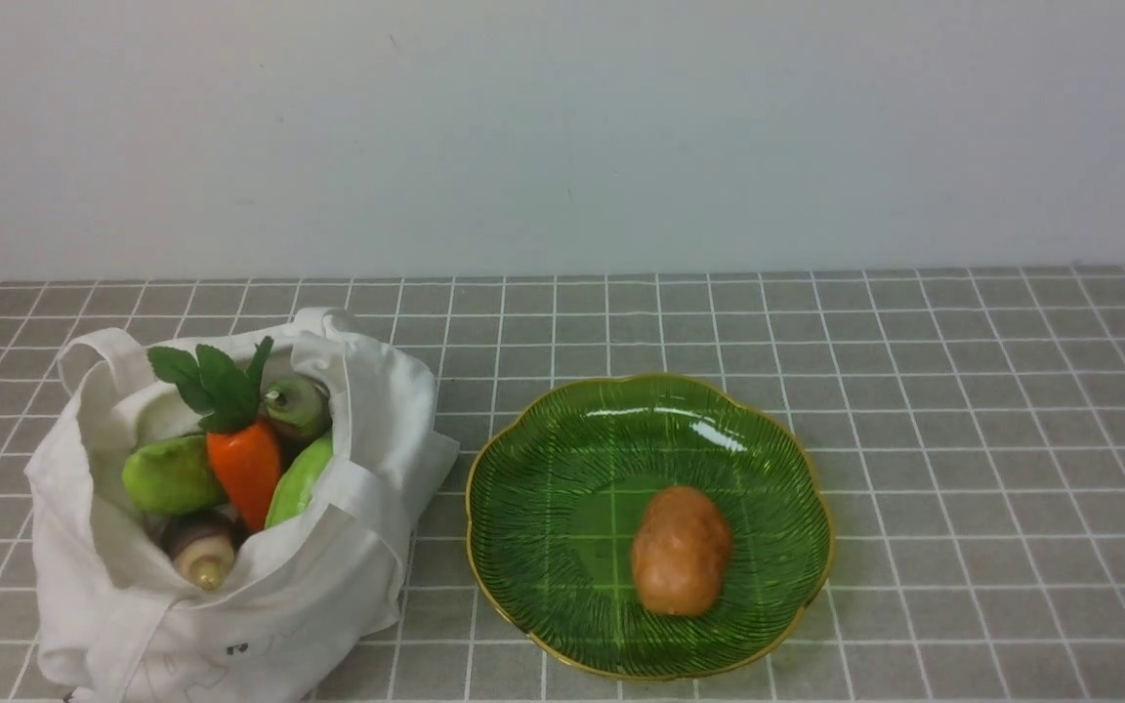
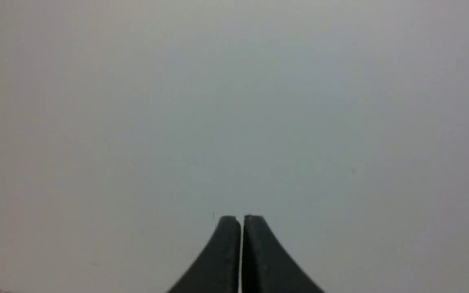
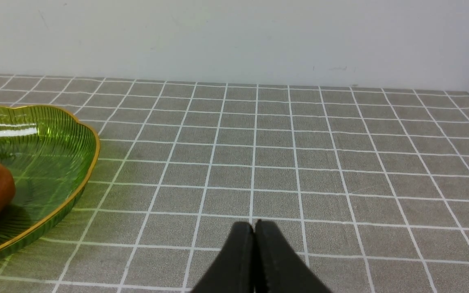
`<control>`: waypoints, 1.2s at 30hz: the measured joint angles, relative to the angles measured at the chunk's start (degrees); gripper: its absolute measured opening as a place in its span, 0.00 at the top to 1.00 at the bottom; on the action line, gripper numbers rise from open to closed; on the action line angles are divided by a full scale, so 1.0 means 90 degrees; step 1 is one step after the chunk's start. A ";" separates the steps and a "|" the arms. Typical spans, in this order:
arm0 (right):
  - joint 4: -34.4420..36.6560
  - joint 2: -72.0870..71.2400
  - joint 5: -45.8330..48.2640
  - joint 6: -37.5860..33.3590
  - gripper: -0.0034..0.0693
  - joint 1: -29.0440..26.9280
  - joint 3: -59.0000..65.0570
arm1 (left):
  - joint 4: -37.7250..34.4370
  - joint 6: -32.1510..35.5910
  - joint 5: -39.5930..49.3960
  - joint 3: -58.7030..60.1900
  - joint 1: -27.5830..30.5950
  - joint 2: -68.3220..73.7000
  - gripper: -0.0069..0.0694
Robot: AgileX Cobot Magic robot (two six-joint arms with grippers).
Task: Take vegetables from bag on grey coffee tablecloth place on plate.
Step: 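Reach into the bag and grasp a vegetable inside it with the left gripper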
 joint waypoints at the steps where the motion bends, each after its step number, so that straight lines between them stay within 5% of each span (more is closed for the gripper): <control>1: 0.0000 0.0000 0.0000 0.0000 0.97 0.0000 0.0000 | 0.0016 0.0000 0.0084 0.0000 0.0000 0.0000 0.91; 7: 0.0000 0.0000 0.0000 0.0000 0.97 0.0000 0.0000 | 0.0610 0.0939 0.3020 -0.1540 0.0000 0.2927 0.91; 18: 0.0000 0.0000 0.0000 0.0000 0.97 0.0000 0.0000 | 0.0801 0.1951 0.4628 -0.3098 0.0000 0.5714 0.88; 24: 0.0000 0.0000 0.0000 0.0000 0.97 0.0000 0.0000 | 0.0822 0.2255 0.4711 -0.3385 0.0000 0.6246 0.68; 30: 0.0000 0.0000 0.0000 0.0000 0.97 0.0000 0.0000 | 0.0810 0.2563 0.4509 -0.3397 0.0000 0.6655 0.35; 36: 0.0000 0.0000 0.0000 0.0000 0.97 0.0000 0.0000 | 0.0319 0.3033 0.4191 -0.3397 0.0000 0.7026 0.25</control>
